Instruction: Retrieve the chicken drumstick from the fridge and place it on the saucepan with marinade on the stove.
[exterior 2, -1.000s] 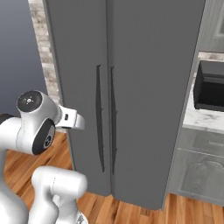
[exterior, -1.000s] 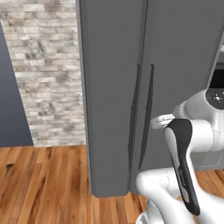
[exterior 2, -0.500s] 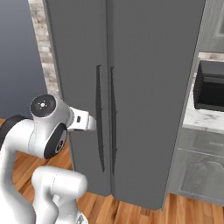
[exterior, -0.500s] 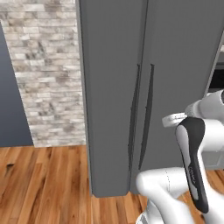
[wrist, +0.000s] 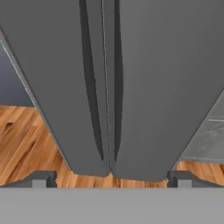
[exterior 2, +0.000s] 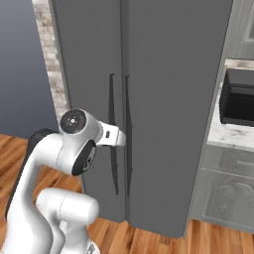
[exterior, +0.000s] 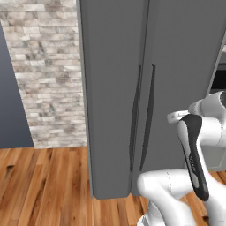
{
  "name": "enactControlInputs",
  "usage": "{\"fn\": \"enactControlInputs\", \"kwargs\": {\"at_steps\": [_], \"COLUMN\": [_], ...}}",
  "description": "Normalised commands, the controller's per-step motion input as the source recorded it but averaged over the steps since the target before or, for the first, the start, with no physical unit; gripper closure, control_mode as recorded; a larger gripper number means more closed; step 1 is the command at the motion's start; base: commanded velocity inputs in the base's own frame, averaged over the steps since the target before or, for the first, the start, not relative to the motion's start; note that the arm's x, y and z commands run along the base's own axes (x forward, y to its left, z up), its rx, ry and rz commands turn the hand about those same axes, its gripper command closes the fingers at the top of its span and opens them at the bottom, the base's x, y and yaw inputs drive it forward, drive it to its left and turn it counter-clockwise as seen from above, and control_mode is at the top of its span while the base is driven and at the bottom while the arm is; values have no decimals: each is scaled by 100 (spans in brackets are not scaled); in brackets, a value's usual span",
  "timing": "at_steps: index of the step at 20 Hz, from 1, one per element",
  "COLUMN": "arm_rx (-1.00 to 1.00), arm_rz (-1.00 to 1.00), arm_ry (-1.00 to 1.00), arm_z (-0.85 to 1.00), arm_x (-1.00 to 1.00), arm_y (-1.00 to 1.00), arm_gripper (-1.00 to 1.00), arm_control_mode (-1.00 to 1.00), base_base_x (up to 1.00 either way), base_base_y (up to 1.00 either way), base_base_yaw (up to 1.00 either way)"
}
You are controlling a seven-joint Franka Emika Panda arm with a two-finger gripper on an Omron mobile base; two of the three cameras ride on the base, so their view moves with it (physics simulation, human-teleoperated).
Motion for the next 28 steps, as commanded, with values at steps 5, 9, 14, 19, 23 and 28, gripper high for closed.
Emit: {"fn": "enactControlInputs", "kwargs": {"at_steps": [5,9,14,19,23,28], "arm_rx": [0,0,0,0,0,0], "arm_rz": [-11,-10,-2,0,0,0], "arm_ry": [0,2,1,0,3,3], "arm_z": [-14,-16,-7,-1,-7,-13], "arm_x": [88,79,58,50,67,62], "arm_y": [-3,0,0,-7,0,0], "arm_gripper": [-100,-100,-100,-100,-100,-100], "arm_control_mode": [-100,-100,-100,-100,-100,-100], "base_base_x": [0,0,0,0,0,0], "base_base_y": [0,0,0,0,0,0], "base_base_yaw": [0,0,0,0,0,0]}}
